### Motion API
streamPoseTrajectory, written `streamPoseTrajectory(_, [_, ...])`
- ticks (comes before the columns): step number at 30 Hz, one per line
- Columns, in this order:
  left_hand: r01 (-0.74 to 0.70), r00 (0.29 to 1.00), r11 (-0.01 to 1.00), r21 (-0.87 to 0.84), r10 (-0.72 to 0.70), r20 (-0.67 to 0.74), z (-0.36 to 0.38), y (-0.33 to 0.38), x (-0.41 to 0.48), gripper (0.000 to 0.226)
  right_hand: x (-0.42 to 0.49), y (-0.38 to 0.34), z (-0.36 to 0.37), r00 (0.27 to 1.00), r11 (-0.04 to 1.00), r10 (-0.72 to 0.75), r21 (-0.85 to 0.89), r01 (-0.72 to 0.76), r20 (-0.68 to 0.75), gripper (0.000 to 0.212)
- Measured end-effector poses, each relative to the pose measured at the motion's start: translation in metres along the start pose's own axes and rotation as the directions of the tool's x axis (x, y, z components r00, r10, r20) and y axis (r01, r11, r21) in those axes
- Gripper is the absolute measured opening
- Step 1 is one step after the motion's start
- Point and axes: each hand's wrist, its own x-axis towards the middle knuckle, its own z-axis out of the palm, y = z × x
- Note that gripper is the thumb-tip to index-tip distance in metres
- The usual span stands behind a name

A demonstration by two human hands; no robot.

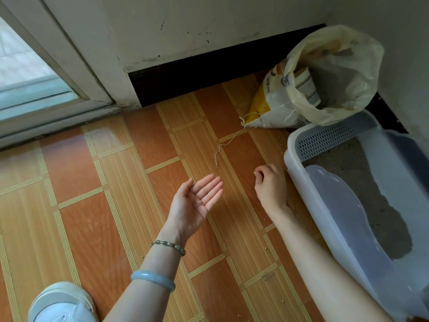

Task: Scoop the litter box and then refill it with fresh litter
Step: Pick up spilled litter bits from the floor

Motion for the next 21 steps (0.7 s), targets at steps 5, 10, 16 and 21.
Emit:
streamPoseTrajectory(5, [-0.015,1.000,1.000,-0.010,0.015,-0.020,-0.003,-0.003,0.002,0.045,-0.009,-0.032,-0.018,0.983,0.972,-0.181,0.149,0.181,-0.016,0.008])
streamPoseTrajectory(10, [-0.027,0.999,1.000,0.004,0.027,-0.022,-0.002,-0.004,0.003,0.049,-0.043,-0.096,-0.034,0.911,0.871,-0.409,0.322,0.370,0.060,0.019])
streamPoseTrajectory(16, [-0.020,1.000,1.000,0.006,0.020,0.016,0.001,-0.002,0.001,0.045,-0.041,-0.082,-0.040,0.946,0.893,-0.322,0.321,0.317,-0.039,0.023])
streamPoseTrajectory(21, [-0.021,1.000,0.999,-0.044,0.021,0.005,-0.005,-0.001,-0.001,0.046,-0.044,-0.039,-0.021,0.990,0.971,-0.135,0.202,0.125,0.037,0.013])
